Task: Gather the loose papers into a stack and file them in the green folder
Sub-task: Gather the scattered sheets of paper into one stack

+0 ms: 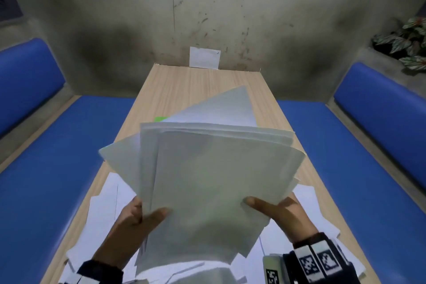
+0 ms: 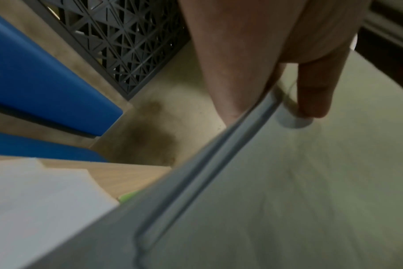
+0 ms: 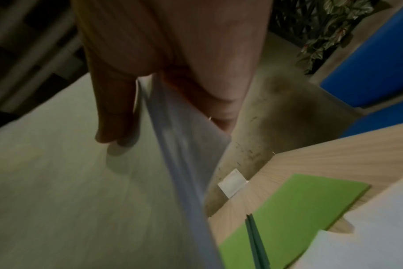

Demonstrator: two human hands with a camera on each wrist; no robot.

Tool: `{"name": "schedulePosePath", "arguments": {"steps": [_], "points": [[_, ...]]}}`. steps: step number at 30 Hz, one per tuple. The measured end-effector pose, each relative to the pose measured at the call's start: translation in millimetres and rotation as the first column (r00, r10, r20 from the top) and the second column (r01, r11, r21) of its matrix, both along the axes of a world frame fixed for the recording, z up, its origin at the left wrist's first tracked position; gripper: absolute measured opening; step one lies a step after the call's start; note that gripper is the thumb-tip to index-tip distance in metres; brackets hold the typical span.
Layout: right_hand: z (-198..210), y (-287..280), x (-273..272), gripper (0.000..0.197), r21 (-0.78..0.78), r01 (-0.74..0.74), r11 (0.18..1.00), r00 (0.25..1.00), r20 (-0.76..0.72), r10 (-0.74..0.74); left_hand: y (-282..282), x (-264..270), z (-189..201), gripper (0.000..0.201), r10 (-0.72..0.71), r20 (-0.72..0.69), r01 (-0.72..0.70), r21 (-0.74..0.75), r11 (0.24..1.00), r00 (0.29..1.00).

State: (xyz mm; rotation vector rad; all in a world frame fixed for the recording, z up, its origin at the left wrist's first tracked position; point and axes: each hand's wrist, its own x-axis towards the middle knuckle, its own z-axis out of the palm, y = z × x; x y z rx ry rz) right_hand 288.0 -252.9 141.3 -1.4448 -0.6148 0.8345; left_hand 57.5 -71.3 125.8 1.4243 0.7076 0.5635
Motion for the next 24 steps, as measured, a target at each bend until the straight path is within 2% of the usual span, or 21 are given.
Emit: {"name": "schedulePosePath", "arguments": {"steps": [2,4,5,8,12,15,17,19,20,21,24], "points": [[1.2,-3.6,-3.9,0.031,-0.011,-0.039,0.999,0.998,0.038,0.039,-0.1,-2.3,1.9,0.062,0.006,-0.002,-0.006,0.021,1.000,1.000],[-1.7,-2.5,-9.0,0.033,-0.034,-0.077,0.996,0.992,0.094,0.080,-2.5,-1.6,0.9,0.079,-0.020,-0.011,0.020,0.008,1.000,1.000],[-4.6,-1.4,-10.3,0.033,-0.040,-0.073,0.996,0.989,0.129,0.078,-4.1,-0.4,2.2,0.078,-0.054,-0.006,0.053,-0.005,0.999,0.999],[-10.5,3.4,-10.4,0.037,-0.013,-0.015,1.000,0.985,0.171,0.017,-7.7,4.7,8.0,0.051,-0.088,-0.011,0.088,0.014,0.996,0.996],[-17.7,11.4,-10.1,0.058,0.037,0.016,0.999,0.994,0.110,-0.020,-8.0,6.2,10.8,0.050,-0.076,-0.035,0.079,0.066,0.995,0.996],[-23.3,15.3,-15.0,0.035,0.042,0.026,0.999,1.000,-0.005,-0.026,-5.5,7.4,-0.5,0.051,-0.050,-0.089,0.055,0.054,0.997,0.995],[-29.8,15.3,-21.7,0.033,0.036,0.003,0.999,0.997,-0.077,0.000,-2.7,6.6,-16.7,0.052,-0.022,-0.176,0.028,0.031,0.999,0.984],[-36.0,16.2,-29.5,0.037,0.015,-0.023,1.000,0.993,-0.118,0.025,-4.9,8.3,-33.5,0.033,-0.045,-0.248,0.051,0.019,0.999,0.968],[-39.2,17.5,-33.6,0.036,0.007,-0.038,0.999,0.992,-0.119,0.038,-8.7,9.7,-40.3,0.028,-0.075,-0.275,0.087,0.034,0.996,0.958],[-43.4,19.4,-36.9,0.034,-0.001,-0.050,0.999,0.993,-0.111,0.049,-10.7,10.9,-48.4,0.032,-0.090,-0.289,0.108,0.048,0.993,0.953],[-50.1,25.4,-37.6,0.026,-0.024,-0.040,0.999,0.993,-0.113,0.037,-11.3,14.3,-57.8,0.019,0.022,-0.301,-0.021,0.009,1.000,0.953]]}}
